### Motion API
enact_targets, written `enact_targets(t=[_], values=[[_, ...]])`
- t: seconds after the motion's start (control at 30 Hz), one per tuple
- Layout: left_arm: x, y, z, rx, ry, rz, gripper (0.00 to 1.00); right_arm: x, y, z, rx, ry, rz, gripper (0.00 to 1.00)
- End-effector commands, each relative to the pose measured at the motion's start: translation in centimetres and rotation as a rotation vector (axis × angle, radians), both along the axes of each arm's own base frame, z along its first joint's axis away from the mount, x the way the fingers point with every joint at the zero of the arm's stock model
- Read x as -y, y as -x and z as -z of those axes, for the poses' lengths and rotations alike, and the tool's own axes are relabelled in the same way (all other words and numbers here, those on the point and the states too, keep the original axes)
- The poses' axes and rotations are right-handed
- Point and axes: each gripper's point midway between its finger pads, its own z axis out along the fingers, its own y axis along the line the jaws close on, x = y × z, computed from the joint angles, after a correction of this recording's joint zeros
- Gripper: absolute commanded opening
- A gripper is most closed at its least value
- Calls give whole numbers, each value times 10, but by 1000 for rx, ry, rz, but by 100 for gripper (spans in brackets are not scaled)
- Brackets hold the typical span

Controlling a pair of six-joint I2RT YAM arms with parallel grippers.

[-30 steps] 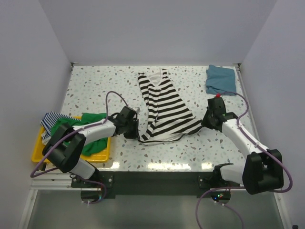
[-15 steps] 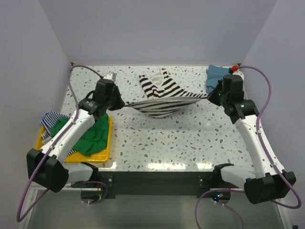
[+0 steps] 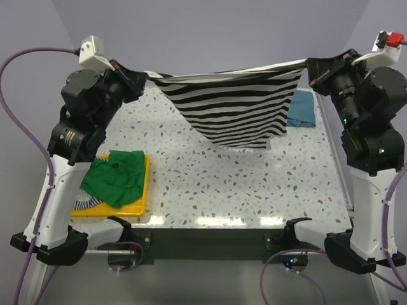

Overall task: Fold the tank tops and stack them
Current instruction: Flatten the tank top out

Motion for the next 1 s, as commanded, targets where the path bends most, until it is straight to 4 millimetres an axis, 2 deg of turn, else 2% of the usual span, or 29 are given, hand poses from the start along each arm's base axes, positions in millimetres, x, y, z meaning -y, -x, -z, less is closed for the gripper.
enact_targets(t=[0.0,0.13,0.2,0.27,0.3,0.33,0.37,0.4,0.43,0.5,0.53,0.57,0.6,0.63,0.67,0.7,0.73,0.77,0.8,0.83,0.87,0.9,0.93,0.97], values=[[-6,8,-49,119,82,-19,0,-4,9,-31,80,16,-35,0],[-7,8,-73,193,132,-25,0,-1,3,-40,104,31,-17,0],[-6,1,-78,213,151,-36,0,-5,-15,-33,81,37,-24,0],[-3,-16,-69,192,151,-62,0,-13,-34,-26,71,38,-52,0],[-2,-24,-69,200,157,-68,0,-19,-53,-13,40,43,-66,0],[4,-40,-59,178,149,-75,0,-24,-65,-13,51,40,-80,0],[6,-49,-57,181,140,-82,0,-28,-77,-8,49,39,-92,0],[12,-67,-53,190,136,-88,0,-37,-98,5,27,41,-122,0],[15,-77,-53,199,131,-85,0,-43,-107,-4,68,38,-146,0],[14,-91,-75,267,131,-88,0,-49,-127,-2,68,42,-161,0],[25,-112,-66,251,114,-60,0,-53,-147,8,47,54,-165,0],[22,-111,-97,325,125,-46,0,-54,-147,-12,96,53,-171,0],[23,-114,-107,341,127,-38,0,-55,-150,-19,111,53,-177,0],[30,-129,-105,341,116,-22,0,-56,-151,-35,149,58,-181,0],[26,-115,-141,431,119,-12,0,-57,-149,-44,172,60,-184,0],[28,-120,-145,444,109,-7,0,-56,-146,-53,192,62,-184,0],[27,-113,-159,482,106,-1,0,-55,-142,-57,197,73,-181,0],[21,-104,-174,528,92,-10,0,-53,-134,-70,227,76,-174,0],[16,-94,-184,555,91,-16,0,-48,-131,-72,229,80,-155,0],[13,-89,-187,564,89,-22,0,-47,-127,-72,232,84,-152,0],[14,-95,-171,526,75,-20,0,-47,-124,-60,201,88,-154,0],[9,-79,-178,546,81,-18,0,-46,-124,-51,179,90,-154,0],[8,-77,-168,525,76,-18,0,-44,-123,-43,163,93,-144,0],[13,-93,-128,431,58,-15,0,-42,-122,-14,98,99,-138,0]])
